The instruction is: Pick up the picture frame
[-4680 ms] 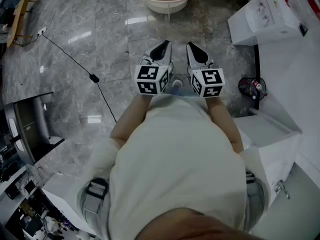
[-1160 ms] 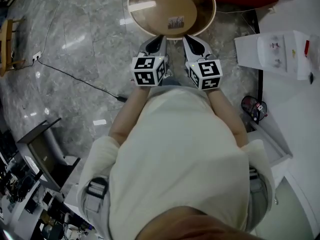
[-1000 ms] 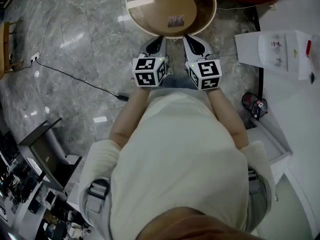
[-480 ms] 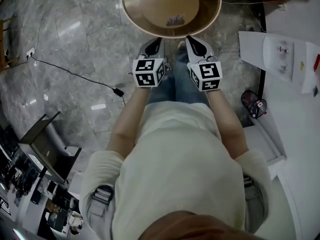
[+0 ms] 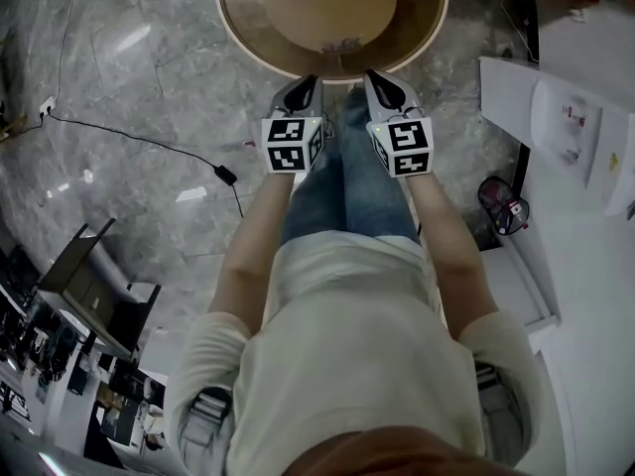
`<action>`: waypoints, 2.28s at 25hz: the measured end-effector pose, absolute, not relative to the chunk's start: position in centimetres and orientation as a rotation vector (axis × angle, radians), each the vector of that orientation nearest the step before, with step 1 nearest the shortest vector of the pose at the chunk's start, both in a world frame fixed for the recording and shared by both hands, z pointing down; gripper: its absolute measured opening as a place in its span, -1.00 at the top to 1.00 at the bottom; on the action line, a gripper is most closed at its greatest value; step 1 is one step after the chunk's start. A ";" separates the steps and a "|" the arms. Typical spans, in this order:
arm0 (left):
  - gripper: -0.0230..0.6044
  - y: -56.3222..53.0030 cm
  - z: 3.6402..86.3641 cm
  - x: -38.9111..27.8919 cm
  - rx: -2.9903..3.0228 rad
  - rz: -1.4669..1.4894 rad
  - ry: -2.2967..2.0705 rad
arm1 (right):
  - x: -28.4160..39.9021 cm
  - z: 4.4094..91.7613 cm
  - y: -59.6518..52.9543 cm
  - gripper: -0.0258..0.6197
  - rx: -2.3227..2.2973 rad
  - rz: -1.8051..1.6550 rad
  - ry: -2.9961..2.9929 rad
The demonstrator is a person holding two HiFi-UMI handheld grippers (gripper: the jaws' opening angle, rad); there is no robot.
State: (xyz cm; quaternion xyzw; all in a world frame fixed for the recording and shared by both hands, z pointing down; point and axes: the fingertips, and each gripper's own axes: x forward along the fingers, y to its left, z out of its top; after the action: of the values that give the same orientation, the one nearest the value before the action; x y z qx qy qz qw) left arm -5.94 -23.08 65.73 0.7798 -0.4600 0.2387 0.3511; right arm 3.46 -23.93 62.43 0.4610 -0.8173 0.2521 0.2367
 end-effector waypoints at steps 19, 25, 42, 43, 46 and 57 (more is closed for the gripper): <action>0.23 -26.3 80.2 -4.0 2.003 0.795 -1.105 | 3.2 77.5 -27.4 0.33 1.081 0.771 -2.145; 0.23 -27.4 82.7 -3.6 2.013 0.800 -1.101 | 3.1 80.4 -28.1 0.32 1.045 0.772 -2.139; 0.30 -27.7 82.7 -3.2 2.018 0.815 -1.118 | 2.4 80.6 -28.8 0.39 1.048 0.766 -2.148; 0.30 -27.7 82.3 -3.2 2.023 0.815 -1.120 | 2.4 80.3 -28.7 0.39 1.056 0.767 -2.150; 0.31 -27.4 80.8 -3.2 2.030 0.803 -1.125 | 2.4 78.8 -28.4 0.39 1.082 0.767 -2.155; 0.31 -25.5 73.1 -3.5 2.107 0.781 -1.128 | 2.3 71.4 -26.1 0.40 1.184 0.712 -2.169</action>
State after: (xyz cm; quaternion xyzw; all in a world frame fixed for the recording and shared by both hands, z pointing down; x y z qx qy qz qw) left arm -3.53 -25.48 73.14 0.7971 -0.4268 0.2953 0.3085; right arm 2.33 -26.06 71.44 0.4418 -0.8093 0.2657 0.2814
